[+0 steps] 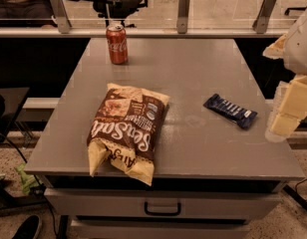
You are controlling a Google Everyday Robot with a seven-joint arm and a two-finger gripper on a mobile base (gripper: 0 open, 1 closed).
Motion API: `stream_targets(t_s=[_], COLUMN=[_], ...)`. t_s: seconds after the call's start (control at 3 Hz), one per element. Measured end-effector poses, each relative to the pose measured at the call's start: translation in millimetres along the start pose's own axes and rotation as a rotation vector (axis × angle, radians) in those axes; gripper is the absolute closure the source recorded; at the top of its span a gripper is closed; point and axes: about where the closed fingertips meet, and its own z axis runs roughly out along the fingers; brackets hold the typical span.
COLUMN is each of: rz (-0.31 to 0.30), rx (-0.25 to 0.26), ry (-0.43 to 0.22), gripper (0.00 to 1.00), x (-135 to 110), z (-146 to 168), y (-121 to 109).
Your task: Move rxbar blueberry near brown chip bag
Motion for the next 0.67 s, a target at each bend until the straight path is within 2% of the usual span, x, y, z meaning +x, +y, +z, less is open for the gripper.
stream_targets(t_s=[0.33,0.67], rz=[0.0,0.039], rx=[0.0,-0.019], ry=[0.0,0.009], gripper=[0.0,0.0], x=[0.0,2.8], z=[0.0,10.0], y=[0.0,-7.4])
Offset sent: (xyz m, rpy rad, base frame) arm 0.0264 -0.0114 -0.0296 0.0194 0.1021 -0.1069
